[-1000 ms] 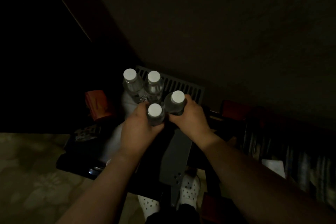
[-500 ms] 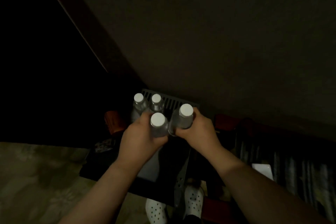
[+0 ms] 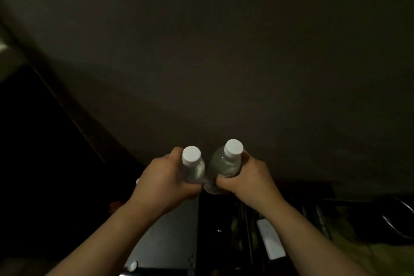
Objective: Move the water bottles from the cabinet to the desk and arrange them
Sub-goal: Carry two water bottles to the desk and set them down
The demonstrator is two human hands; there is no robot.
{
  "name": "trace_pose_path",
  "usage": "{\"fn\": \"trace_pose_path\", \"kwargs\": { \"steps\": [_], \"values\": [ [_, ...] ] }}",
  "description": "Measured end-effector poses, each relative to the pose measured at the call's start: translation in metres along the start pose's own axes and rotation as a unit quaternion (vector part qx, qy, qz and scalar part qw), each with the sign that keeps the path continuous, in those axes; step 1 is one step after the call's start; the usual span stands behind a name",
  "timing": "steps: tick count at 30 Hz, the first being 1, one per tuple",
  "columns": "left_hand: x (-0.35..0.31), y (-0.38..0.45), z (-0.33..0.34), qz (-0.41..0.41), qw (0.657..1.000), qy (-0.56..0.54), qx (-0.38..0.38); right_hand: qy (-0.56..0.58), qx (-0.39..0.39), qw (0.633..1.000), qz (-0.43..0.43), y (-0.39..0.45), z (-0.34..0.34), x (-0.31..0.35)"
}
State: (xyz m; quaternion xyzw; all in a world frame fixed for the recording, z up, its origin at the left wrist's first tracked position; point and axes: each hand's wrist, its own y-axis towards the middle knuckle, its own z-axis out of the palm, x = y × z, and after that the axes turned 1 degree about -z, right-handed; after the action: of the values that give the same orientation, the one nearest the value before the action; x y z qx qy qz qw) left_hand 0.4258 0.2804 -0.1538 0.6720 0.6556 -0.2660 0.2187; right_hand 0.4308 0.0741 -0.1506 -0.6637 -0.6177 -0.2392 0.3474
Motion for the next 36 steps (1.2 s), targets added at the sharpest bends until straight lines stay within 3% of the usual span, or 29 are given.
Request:
{"fn": "trace_pose_path", "kwargs": {
  "steps": [13,23,36],
  "values": [
    [-0.228,-0.064,-0.017,0.236,0.966,-0.023,0.107,-0.001,-0.188,0.980,0.061,-0.180,-0.193,-0.016],
    [-0.384,-0.195,0.062,0.366,0.900,-0.077,0.224,-0.044,-0.295,0.949,0.104,-0.379,-0.312,-0.085],
    [-0.557,-0.339,0.175,0.486,0.828,-0.073,0.272,-0.069,-0.398,0.894,0.192,-0.597,-0.441,-0.190]
  ]
}}
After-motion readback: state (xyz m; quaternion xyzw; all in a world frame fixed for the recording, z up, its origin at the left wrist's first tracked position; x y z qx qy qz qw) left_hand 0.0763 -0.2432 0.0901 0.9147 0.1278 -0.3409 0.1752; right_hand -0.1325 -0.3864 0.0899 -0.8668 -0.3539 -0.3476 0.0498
